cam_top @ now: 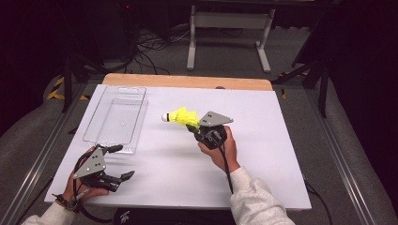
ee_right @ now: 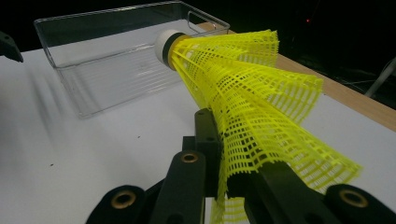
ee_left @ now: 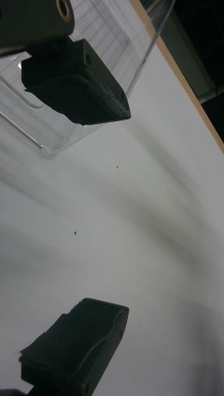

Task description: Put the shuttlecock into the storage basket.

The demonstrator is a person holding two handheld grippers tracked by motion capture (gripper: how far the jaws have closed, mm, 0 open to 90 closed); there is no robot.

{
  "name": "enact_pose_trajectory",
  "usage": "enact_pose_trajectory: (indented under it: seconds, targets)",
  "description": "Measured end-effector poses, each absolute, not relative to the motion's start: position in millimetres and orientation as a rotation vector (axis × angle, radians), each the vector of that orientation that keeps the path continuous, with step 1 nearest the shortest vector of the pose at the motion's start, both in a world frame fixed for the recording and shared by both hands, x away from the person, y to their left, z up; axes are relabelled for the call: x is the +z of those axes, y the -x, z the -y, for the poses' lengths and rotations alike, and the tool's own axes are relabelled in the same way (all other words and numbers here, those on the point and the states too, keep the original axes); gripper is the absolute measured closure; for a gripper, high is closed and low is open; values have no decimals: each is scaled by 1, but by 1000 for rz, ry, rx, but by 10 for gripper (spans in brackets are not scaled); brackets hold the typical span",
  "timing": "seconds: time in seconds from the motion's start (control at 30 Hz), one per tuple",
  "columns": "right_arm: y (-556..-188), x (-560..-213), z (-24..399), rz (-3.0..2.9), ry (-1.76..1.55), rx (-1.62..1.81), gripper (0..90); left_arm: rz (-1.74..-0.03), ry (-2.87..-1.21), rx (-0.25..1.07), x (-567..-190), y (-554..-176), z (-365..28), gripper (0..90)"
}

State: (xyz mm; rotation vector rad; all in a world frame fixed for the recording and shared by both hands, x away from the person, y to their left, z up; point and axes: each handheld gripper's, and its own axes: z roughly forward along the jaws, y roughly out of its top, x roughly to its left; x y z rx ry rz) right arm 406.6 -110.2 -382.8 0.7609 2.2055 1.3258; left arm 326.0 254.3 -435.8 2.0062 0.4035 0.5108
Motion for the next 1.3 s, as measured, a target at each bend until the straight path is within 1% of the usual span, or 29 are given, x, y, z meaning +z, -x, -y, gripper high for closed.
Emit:
enact_pose_trajectory:
  seconds: [0.7, 1.3]
  targets:
    - [-409, -377, 96, -2219, -724, 1335, 878, -405, -2012, 505, -436, -326, -255, 79]
    - [-412, -377, 72, -2242, -687, 1354, 878, -412, -2005, 512, -435, -325, -258, 76]
